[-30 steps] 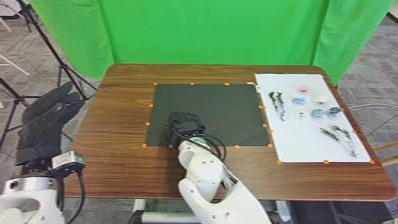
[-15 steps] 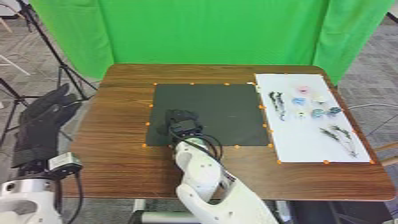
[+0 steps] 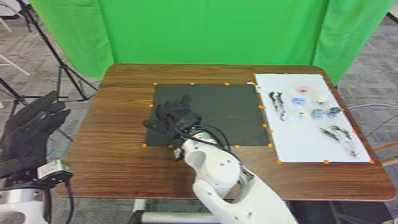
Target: Arrange flowers
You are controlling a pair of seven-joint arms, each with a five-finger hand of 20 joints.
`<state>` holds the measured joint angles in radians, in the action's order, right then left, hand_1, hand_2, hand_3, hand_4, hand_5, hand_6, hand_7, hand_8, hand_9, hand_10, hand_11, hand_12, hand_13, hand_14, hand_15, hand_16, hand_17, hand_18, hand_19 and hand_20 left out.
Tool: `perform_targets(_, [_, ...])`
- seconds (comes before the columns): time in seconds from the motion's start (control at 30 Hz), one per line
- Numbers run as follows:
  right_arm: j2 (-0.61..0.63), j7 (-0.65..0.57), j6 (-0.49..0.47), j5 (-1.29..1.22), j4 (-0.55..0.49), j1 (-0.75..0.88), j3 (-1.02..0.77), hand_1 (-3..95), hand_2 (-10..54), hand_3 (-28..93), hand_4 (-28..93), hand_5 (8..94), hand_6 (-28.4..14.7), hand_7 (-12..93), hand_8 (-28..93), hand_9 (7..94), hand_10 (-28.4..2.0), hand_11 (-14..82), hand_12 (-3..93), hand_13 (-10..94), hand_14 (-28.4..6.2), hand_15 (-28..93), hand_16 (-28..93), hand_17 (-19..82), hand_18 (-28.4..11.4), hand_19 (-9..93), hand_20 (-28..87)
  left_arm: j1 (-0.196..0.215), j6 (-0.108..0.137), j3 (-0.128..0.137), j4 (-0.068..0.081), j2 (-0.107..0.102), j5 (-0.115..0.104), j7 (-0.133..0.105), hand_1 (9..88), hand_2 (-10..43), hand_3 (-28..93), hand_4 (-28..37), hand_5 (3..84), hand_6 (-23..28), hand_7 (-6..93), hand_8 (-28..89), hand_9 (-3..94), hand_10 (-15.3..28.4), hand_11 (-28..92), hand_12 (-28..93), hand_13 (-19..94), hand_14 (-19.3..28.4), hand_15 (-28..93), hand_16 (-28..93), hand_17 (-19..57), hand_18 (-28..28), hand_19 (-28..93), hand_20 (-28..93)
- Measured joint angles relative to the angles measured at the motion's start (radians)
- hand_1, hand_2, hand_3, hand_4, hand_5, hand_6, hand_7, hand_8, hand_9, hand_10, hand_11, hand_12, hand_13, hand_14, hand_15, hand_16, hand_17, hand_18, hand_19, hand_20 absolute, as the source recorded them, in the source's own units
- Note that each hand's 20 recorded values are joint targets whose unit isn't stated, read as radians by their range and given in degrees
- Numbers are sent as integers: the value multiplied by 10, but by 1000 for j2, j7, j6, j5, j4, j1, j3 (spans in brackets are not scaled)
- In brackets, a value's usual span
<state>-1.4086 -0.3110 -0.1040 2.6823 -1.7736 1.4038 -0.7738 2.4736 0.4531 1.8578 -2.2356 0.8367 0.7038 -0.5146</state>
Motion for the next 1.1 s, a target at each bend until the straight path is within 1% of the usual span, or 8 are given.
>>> perform_targets(0.2, [76,-26,28,-71,-25,-28,63,76,189,779,-212,627,-60,256,-148,514,-264,331,182,387,-268,708,78,10,-269,677,22,27,-1,18,-9,12,0,-2,293,10,775,-190,353,82,177,-115,293,179,382,76,167,223,611,-159,-122,202,543,80])
perform_targets(0.3, [147,-60,85,-112,-40,-79,129,85,179,788,-208,617,-62,258,-149,518,-261,343,189,398,-265,719,81,14,-266,678,30,54,-1,37,-19,23,0,-2,293,11,776,-191,353,82,176,-115,293,179,382,76,167,224,611,-159,-122,202,543,80])
perform_targets(0.43, [241,-155,178,-173,-56,-160,202,109,155,801,-204,605,-65,263,-150,523,-258,375,201,413,-259,736,88,25,-261,685,42,99,0,64,-31,42,0,-7,292,11,777,-193,353,82,176,-114,293,180,381,76,167,224,611,-159,-122,202,543,80])
perform_targets(0.57, [313,-229,194,-207,-61,-222,217,108,155,800,-205,604,-66,266,-151,519,-259,383,201,411,-258,738,91,27,-260,684,47,122,0,66,-34,58,0,-10,292,11,778,-192,353,82,175,-114,294,179,381,77,168,225,612,-159,-122,201,543,81])
perform_targets(0.7, [365,-233,195,-217,-60,-249,193,99,167,798,-206,604,-66,267,-152,519,-260,379,197,409,-258,736,91,28,-259,683,51,128,0,66,-35,66,0,-11,290,14,782,-189,353,82,175,-114,294,180,381,77,168,225,612,-159,-122,201,542,81])
perform_targets(0.83, [400,-248,209,-226,-58,-262,183,122,147,809,-200,602,-66,267,-153,528,-255,383,198,428,-251,742,94,41,-256,693,59,133,1,66,-39,69,-1,-16,291,20,790,-185,356,82,176,-114,295,180,381,77,170,225,612,-159,-122,202,542,82])
perform_targets(0.93, [421,-284,216,-230,-58,-265,177,174,106,814,-198,593,-66,271,-151,543,-241,472,227,479,-232,778,116,79,-251,730,78,139,5,66,-41,67,-5,-23,298,23,796,-177,358,81,178,-115,301,180,385,77,172,226,614,-159,-121,202,542,82])
perform_targets(1.1, [467,-375,210,-241,-61,-260,146,227,58,811,-203,594,-75,283,-143,575,-219,591,266,548,-203,822,164,140,-252,784,100,153,26,65,-44,41,-10,-33,303,24,796,-166,362,78,184,-117,313,181,387,75,179,226,617,-160,-121,203,542,83])
